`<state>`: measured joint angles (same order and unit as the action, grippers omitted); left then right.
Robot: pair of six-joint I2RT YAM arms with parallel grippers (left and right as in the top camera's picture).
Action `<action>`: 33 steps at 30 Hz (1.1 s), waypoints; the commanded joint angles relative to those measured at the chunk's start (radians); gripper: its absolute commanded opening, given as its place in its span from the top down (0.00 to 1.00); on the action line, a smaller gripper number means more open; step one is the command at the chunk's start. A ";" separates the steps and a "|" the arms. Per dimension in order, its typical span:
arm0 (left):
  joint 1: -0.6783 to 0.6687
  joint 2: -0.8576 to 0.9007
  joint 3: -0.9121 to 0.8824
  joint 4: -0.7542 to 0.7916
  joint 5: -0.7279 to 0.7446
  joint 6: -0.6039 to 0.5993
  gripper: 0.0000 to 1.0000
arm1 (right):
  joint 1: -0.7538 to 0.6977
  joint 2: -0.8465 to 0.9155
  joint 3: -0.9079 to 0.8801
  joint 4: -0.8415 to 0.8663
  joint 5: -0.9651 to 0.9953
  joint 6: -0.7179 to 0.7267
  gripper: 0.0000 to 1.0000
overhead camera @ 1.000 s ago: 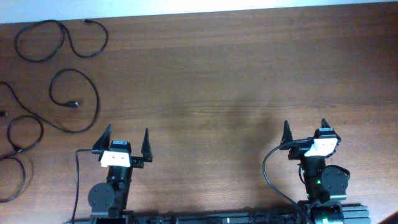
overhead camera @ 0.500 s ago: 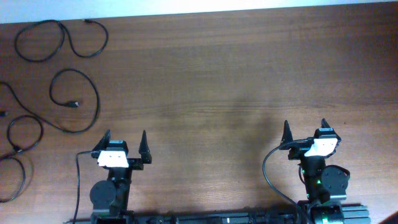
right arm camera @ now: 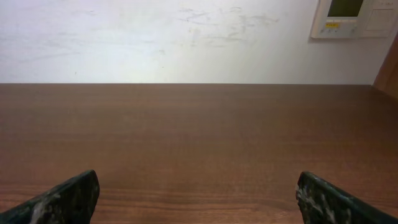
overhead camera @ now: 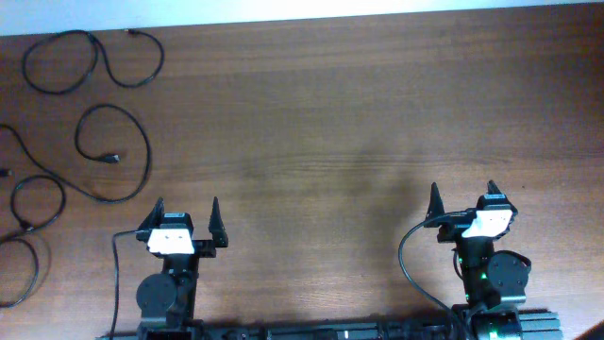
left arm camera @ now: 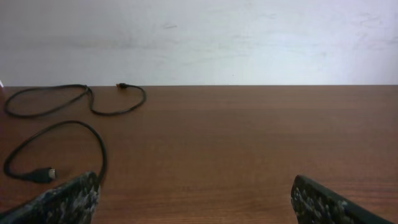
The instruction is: Untangle cables
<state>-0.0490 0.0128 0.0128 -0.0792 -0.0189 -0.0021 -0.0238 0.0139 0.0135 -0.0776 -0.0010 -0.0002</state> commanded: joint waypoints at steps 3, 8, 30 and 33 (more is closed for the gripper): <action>0.006 -0.008 -0.005 -0.006 -0.003 0.033 0.01 | -0.004 -0.010 -0.008 -0.004 0.009 0.000 0.02; 0.006 -0.008 -0.005 -0.006 0.003 0.033 0.01 | -0.004 -0.010 -0.008 -0.004 0.009 0.000 0.02; 0.006 -0.008 -0.004 -0.005 0.004 0.033 0.01 | -0.004 -0.010 -0.008 -0.004 0.009 0.000 0.02; 0.006 -0.008 -0.004 -0.005 0.003 0.033 0.02 | -0.004 -0.010 -0.008 -0.004 0.009 0.000 0.01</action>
